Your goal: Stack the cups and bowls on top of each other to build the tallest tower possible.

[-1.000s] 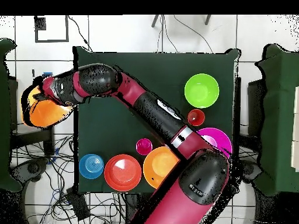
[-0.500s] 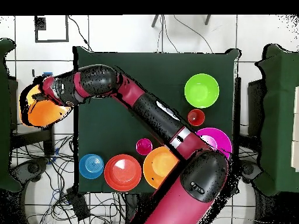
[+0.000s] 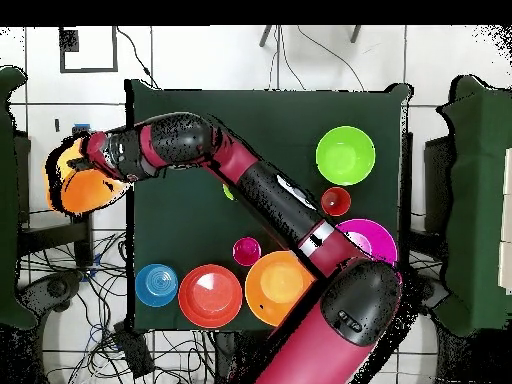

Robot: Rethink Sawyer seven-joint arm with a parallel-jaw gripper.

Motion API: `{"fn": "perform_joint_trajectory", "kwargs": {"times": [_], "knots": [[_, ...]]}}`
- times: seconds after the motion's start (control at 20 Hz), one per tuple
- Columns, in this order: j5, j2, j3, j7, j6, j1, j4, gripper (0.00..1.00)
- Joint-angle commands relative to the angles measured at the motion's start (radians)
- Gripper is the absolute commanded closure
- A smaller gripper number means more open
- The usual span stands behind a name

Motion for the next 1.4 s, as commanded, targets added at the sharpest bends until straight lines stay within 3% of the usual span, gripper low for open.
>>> {"fn": "perform_joint_trajectory", "kwargs": {"times": [0.05,0.55,1.4], "knots": [[-0.076,0.043,-0.053,-0.411,0.147,-0.029,-0.057,1.0],[-0.032,0.113,-0.053,-0.53,0.251,-0.031,-0.138,1.0],[0.021,0.173,-0.017,-0.572,0.358,-0.032,-0.191,1.0]]}}
